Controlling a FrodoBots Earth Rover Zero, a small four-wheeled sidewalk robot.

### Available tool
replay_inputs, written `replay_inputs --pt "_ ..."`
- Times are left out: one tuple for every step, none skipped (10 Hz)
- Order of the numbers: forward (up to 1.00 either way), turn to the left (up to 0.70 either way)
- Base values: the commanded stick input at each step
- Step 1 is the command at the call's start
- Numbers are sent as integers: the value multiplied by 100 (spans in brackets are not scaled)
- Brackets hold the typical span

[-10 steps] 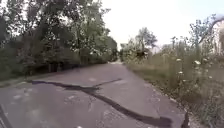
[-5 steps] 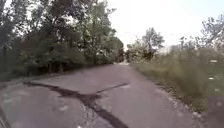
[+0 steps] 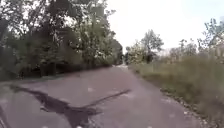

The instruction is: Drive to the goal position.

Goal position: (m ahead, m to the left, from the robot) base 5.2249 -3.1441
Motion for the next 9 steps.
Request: replay_inputs --pt "100 -11" --pt "100 -11" --pt "100 -11" --pt "100 -11" --pt "100 -11" --pt "100 -11" --pt "100 -11" --pt "100 -9" --pt "100 -7"
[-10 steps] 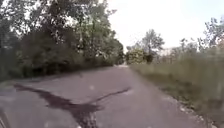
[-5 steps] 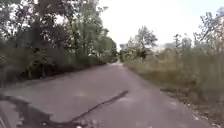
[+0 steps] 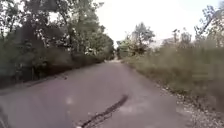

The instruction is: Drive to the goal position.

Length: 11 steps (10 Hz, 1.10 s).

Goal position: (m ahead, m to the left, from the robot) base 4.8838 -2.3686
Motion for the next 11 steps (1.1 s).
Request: replay_inputs --pt "100 -7" --pt "100 -7" --pt "100 -7" --pt "100 -7" --pt "100 -7" --pt "100 -7" --pt "100 -7" --pt "100 -7" --pt "100 -7" --pt "100 -7" --pt "100 -7"
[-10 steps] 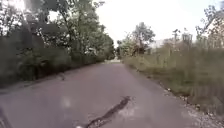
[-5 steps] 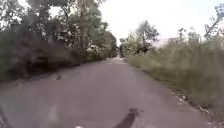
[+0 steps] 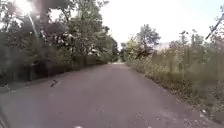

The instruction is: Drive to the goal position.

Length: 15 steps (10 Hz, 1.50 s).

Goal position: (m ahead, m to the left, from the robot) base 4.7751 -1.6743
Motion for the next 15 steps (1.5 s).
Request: replay_inputs --pt "100 -7" --pt "100 -8" --pt "100 -11" --pt "100 -12" --pt "100 -12" --pt "100 -12" --pt "100 -12" --pt "100 -12" --pt "100 -12" --pt "100 -12" --pt "100 -12" --pt "100 -12" --pt "100 -12" --pt "100 -12" --pt "100 -11"
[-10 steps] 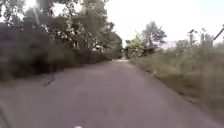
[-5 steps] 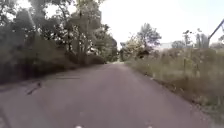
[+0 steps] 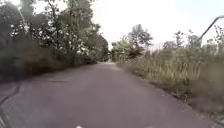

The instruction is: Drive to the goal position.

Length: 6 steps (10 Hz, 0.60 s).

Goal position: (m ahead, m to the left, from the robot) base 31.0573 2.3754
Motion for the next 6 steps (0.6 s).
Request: replay_inputs --pt "100 -10" --pt "100 -8" --pt "100 -8" --pt "100 -8" --pt "100 -8" --pt "100 -8"
